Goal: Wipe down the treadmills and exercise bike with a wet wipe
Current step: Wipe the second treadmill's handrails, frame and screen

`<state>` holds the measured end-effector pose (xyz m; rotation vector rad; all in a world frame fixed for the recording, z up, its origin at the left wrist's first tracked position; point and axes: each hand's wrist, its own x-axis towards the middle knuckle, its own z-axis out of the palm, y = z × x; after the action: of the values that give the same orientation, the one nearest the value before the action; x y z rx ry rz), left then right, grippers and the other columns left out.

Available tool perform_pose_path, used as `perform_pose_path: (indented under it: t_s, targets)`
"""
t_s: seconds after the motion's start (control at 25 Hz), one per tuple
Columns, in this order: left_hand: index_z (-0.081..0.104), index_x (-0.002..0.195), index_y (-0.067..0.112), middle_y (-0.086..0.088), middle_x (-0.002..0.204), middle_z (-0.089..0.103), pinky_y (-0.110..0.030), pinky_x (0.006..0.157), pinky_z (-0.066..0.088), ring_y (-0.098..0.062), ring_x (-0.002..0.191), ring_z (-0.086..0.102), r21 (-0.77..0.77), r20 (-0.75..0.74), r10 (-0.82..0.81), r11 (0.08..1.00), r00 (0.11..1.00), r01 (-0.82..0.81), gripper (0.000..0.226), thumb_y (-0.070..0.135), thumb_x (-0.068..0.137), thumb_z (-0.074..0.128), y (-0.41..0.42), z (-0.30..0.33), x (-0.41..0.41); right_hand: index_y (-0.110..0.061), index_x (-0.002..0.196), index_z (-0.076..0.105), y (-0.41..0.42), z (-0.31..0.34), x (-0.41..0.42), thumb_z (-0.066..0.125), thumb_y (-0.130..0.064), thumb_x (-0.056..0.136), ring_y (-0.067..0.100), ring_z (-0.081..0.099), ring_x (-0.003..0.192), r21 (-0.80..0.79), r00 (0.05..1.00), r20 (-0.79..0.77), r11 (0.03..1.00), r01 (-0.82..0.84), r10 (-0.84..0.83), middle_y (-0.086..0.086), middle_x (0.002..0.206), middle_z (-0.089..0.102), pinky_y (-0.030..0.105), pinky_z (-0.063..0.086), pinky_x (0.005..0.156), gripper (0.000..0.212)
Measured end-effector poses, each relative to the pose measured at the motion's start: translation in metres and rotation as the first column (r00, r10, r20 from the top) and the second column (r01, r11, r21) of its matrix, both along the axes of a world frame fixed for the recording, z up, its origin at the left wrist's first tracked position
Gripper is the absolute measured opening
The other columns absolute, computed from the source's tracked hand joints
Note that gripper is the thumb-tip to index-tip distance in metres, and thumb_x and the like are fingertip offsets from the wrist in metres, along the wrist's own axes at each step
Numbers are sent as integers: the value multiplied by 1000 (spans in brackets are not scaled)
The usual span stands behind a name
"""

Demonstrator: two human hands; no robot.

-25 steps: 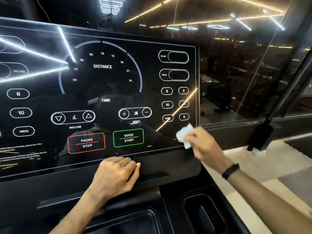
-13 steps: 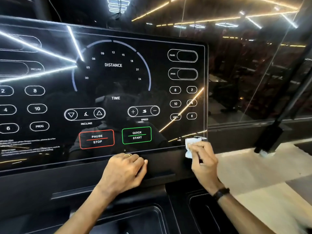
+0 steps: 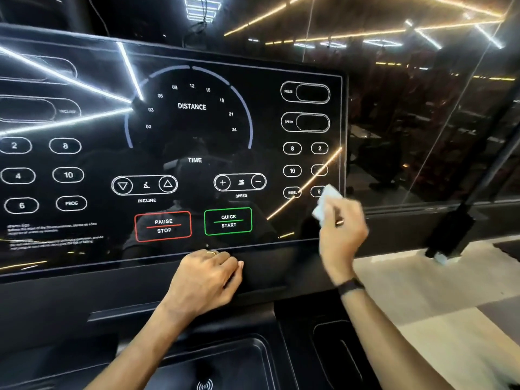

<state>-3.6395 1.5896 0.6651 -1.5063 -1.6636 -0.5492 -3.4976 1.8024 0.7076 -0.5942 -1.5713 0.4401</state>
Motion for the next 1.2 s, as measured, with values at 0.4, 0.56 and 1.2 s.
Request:
perform_pose_path:
  t_s: [0.4, 0.56, 1.2]
  targets:
    - [51, 56, 19, 2, 52, 49, -30, 44, 41, -22, 44, 51, -5, -8, 5, 1000, 1000, -5, 38, 25, 92, 56, -1, 3, 1, -6, 95, 74, 18, 38, -12, 60, 16, 82, 29, 63, 84, 59, 989, 65, 989, -134, 130, 7, 94, 64, 36, 51, 78, 29]
    - [51, 56, 19, 2, 53, 49, -31, 44, 42, -22, 44, 51, -20, -10, -2, 1000, 1000, 2, 38, 26, 93, 54, -4, 3, -1, -8, 105, 71, -27, -6, -11, 52, 17, 90, 27, 61, 95, 449, 860, 445, 768, -456, 251, 6, 107, 65, 35, 50, 88, 35]
    - [50, 55, 19, 2, 52, 48, -30, 45, 43, -23, 44, 52, 11, 5, -32, 999, 999, 32, 38, 27, 93, 54, 0, 2, 0, -3, 84, 70, 40, 56, -2, 57, 13, 85, 23, 58, 85, 193, 980, 196, 979, -58, 20, -4, 89, 59, 23, 45, 80, 21]
